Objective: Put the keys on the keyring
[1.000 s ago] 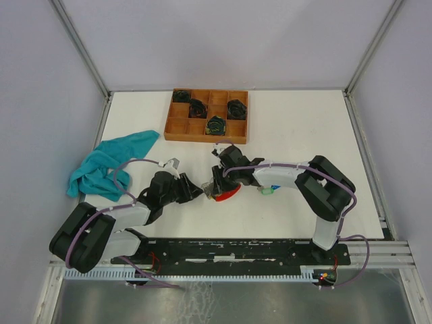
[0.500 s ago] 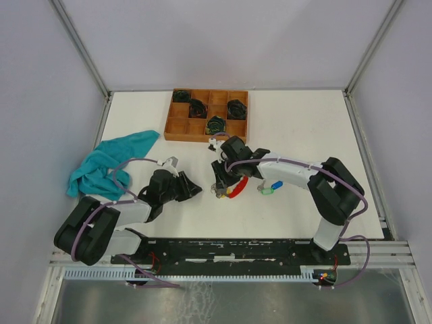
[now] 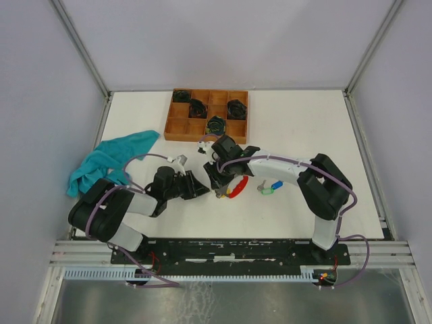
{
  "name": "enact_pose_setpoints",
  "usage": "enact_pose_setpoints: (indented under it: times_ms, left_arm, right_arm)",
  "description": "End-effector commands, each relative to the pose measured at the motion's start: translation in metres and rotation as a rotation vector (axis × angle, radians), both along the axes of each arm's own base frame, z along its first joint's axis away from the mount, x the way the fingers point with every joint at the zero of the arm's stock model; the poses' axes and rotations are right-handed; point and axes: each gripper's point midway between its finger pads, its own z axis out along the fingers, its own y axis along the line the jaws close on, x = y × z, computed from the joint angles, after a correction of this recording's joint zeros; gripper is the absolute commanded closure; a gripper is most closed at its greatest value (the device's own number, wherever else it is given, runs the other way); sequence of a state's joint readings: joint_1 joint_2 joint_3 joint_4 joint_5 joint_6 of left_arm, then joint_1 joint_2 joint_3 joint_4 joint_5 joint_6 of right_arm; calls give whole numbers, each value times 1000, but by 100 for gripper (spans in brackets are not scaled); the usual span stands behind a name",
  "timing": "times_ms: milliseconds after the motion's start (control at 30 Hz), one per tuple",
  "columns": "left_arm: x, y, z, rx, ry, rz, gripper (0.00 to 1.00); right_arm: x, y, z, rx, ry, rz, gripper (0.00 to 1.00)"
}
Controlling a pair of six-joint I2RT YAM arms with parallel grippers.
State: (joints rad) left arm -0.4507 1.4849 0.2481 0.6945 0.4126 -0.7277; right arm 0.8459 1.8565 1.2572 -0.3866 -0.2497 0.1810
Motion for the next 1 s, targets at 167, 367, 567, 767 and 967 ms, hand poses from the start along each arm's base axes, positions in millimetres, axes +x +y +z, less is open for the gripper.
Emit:
enact_pose_setpoints:
  times_ms: [167,367,567,767,967]
  left_arm:
    - [8,-20,-1,-9,-106,-147,63]
    - [0,-26,-6,-27,-76,-176,64]
    - [-9,-27,-10,-28,-48,-180,65]
    - [-7,-26,-16,-10,-38,-168,68]
    - [-9,-25,-19,-7,-18,-162,76]
  right_arm:
    - [7,-18,14,24,-52,-54,60]
    - [7,-29,18,36,-58,-82,60]
    - [8,-33,24,49,-69,-94,59]
    - [8,-34,26,60,-74,-97,59]
    - [7,-35,27,64,-76,-95,59]
